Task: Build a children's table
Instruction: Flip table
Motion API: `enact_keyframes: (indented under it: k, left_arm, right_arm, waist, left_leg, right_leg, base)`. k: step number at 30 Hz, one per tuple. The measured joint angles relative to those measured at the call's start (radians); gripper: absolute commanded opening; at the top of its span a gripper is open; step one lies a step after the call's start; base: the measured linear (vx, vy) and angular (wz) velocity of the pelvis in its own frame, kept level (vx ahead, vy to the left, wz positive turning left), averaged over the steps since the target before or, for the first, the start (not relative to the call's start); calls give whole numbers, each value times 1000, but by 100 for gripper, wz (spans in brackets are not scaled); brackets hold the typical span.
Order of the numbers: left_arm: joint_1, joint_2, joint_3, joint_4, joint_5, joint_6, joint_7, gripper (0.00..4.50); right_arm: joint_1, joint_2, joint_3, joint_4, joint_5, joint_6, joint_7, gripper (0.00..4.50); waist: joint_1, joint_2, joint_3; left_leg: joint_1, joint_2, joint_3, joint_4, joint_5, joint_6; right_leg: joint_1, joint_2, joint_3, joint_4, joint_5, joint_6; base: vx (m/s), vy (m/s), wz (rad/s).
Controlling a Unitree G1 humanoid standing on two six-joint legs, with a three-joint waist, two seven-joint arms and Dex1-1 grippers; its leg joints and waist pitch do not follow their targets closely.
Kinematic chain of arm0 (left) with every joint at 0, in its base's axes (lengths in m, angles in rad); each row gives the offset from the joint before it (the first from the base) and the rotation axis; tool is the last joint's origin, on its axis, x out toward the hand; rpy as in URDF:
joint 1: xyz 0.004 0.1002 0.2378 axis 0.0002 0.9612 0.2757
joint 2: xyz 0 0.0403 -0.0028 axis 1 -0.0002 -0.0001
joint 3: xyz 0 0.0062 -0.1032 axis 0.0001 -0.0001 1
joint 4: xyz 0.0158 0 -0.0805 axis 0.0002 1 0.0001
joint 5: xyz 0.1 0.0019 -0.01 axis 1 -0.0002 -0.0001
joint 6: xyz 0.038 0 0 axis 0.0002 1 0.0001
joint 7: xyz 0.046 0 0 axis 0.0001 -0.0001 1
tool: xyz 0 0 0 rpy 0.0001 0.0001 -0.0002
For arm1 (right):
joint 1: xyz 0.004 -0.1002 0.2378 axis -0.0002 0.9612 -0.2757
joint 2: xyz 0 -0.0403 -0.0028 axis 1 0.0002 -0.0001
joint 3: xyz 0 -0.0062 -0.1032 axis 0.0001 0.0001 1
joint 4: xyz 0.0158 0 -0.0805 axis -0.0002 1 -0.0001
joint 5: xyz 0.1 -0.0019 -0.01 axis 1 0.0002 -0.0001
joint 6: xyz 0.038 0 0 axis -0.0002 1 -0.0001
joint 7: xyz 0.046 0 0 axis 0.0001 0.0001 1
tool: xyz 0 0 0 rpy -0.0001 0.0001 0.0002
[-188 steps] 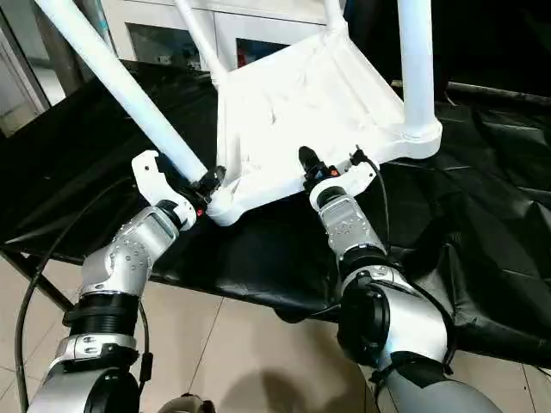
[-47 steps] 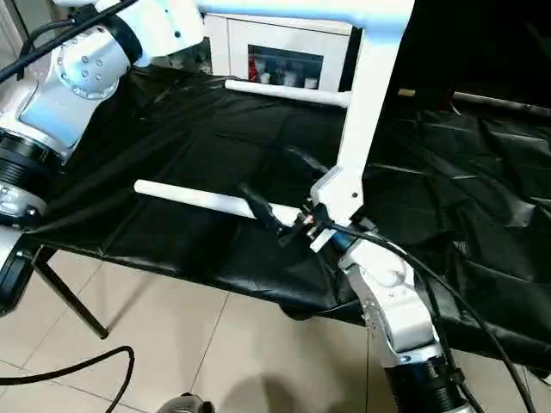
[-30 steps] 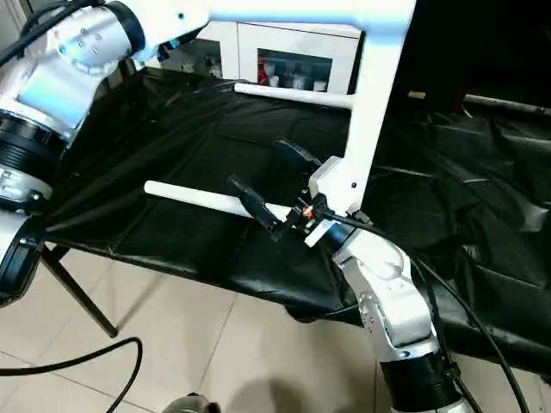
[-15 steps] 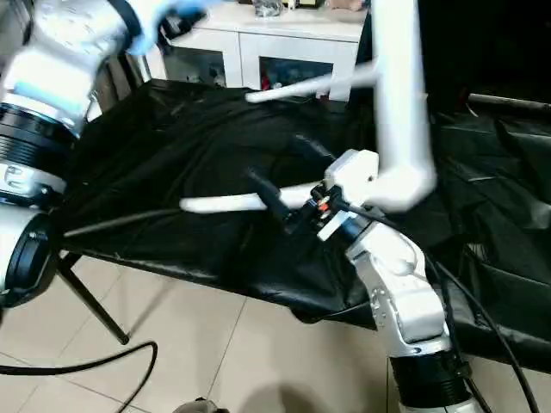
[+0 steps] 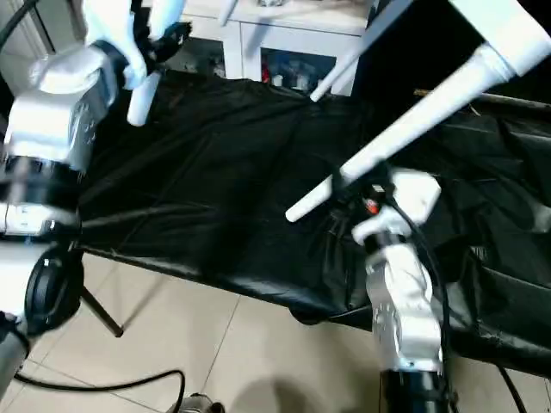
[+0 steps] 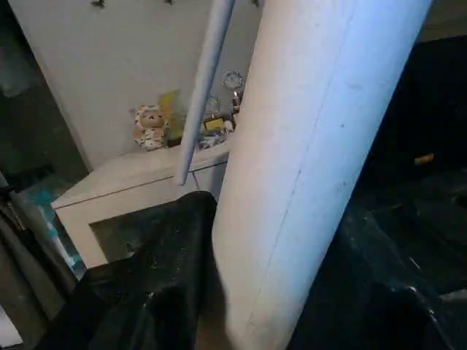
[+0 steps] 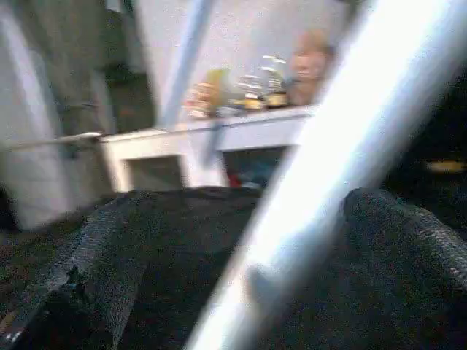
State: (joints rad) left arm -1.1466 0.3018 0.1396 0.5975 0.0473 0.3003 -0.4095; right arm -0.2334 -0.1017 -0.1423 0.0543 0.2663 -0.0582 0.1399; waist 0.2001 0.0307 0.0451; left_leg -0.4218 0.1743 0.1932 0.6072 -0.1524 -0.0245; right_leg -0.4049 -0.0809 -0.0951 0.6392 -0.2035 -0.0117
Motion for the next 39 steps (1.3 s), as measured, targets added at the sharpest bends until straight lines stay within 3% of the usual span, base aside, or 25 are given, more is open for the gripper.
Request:
enact_keyframes:
  k: [4, 10, 12, 14, 18, 28, 39]
  left_arm:
    - [10, 3, -8, -17, -1, 1, 1, 197]
    - [39, 10, -19, -70, -2, 0, 0, 195]
    - [40, 10, -22, -75, -2, 0, 0, 193]
    - [44, 11, -24, -84, -3, 1, 1, 192]
    - [55, 13, -24, -106, -7, 10, 2, 191]
    - [84, 24, -24, -133, -15, 27, 12, 187]
    - [131, 30, -11, -151, -31, 29, 42, 184]
  right_arm:
    - [-17, 0, -19, 11, -27, -17, -39, 450]
    - [-171, -30, -36, 192, 4, 60, -18, 450]
    - [-209, -28, -47, 258, 16, 81, -15, 412]
    - [-246, -14, -74, 318, 49, 91, -12, 412]
    - [-279, -9, -87, 340, 85, 90, 26, 368]
    - [-308, -12, -103, 389, 127, 73, 128, 278]
    - [-308, -19, -106, 389, 127, 48, 141, 184]
  waist:
    - [-3, -1, 0]
    - [-10, -1, 1]
    - [-9, -2, 1]
    - [-8, -4, 2]
    - [-7, -8, 4]
    - [-7, -21, 12]
    - [-7, -25, 14]
  left_leg:
    - [0, 0, 0, 0, 0, 0]
    - [2, 0, 0, -1, 0, 0]
    - [1, 0, 1, -1, 0, 0]
    - [1, 0, 1, -2, 0, 0]
    - [1, 0, 2, -2, 0, 3]
    - [1, 0, 3, -1, 0, 2]
    - [1, 0, 3, -1, 0, 2]
  right_leg:
    - [0, 0, 0, -1, 0, 0]
    - [0, 0, 0, 0, 1, 0]
    - [0, 0, 0, 0, 1, 0]
    - [0, 0, 0, 0, 0, 1]
    - [0, 0, 0, -1, 0, 1]
    - [0, 0, 0, 0, 0, 1]
    - [0, 0, 0, 0, 0, 1]
  base:
    - [0, 0, 0]
    - [0, 0, 0]
    - [0, 0, 0]
    - [0, 0, 0]
    - [0, 0, 0]
    - [0, 0, 0]
    - [0, 0, 0]
